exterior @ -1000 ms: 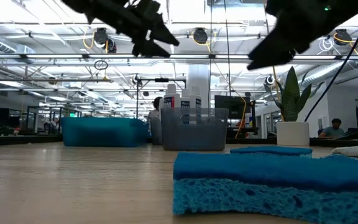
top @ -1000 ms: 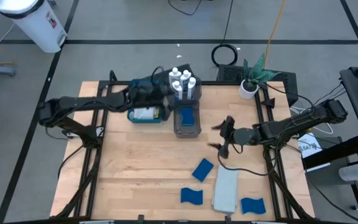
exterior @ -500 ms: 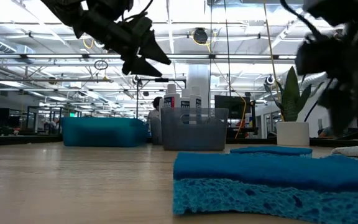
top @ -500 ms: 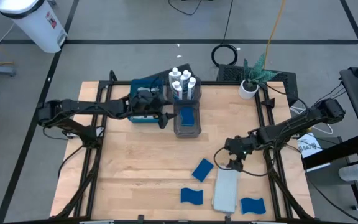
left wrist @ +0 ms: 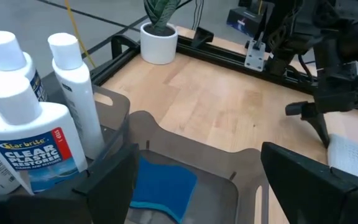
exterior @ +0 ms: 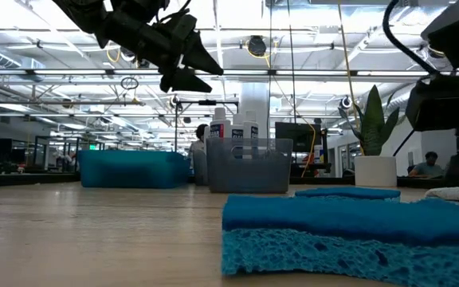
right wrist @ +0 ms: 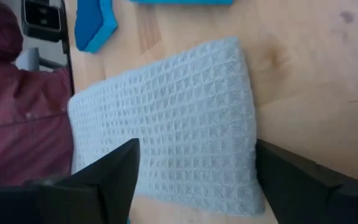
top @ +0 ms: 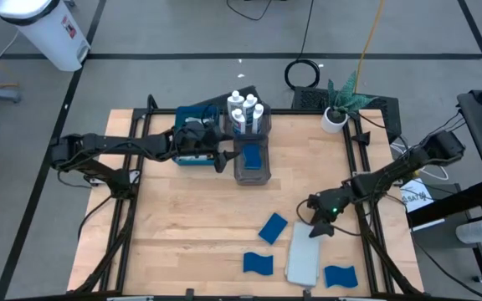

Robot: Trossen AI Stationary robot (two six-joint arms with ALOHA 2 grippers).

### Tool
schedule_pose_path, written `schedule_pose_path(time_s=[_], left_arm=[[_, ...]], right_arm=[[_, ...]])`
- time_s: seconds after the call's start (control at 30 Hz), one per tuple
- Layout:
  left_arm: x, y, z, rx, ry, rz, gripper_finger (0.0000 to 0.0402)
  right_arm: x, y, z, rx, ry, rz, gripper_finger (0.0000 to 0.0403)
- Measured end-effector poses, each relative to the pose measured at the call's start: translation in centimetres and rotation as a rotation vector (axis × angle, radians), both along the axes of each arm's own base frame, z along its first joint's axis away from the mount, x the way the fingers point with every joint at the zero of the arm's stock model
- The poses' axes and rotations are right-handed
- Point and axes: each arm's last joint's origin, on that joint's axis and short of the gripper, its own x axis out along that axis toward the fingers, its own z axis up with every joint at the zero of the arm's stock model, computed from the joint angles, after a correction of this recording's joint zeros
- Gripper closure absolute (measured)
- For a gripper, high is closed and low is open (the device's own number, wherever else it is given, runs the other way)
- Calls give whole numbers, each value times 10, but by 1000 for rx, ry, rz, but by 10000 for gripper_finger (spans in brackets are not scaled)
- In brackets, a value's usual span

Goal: Pick & Place Kitchen Items
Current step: Put the gray microfiber towel into the blue bin

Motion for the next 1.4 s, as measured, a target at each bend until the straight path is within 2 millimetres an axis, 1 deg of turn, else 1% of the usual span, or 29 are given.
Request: schedule_pose_path(time_s=[0.2,0.3,0.4,0.53,0.8,0.83,0.93,1.0,1.07,1.17,1.27,1.4], left_arm=[[0,0,0,-2,-1,1,62],[0,0,0,-1,-1,2,62],[0,0,0,4,1,15,62],[0,1,0,11,2,34,62],[0,1,0,12,3,34,62],[0,1,0,10,2,35,62],[0,1,0,-25,-9,49,62],[0,1,1,-46,-20,58,62],[0,1,1,-54,-26,61,62],[0,1,1,-54,-25,61,62],[0,1,1,-60,-26,63,62],[0,1,1,-79,-31,70,62]], right_arm=[[-5,8,-2,-35,8,16,152],[-9,11,-4,-63,30,21,173],[-12,11,-6,-93,61,17,208],[-15,9,-9,-110,95,18,266],[-15,8,-9,-146,67,69,387],[-14,7,-9,-145,66,68,394],[-10,8,-4,-149,75,56,396],[-5,9,5,-196,85,61,400],[0,10,17,-275,111,71,401],[6,10,45,-426,177,71,402],[9,8,80,-580,227,40,402],[11,3,115,-751,220,10,402]])
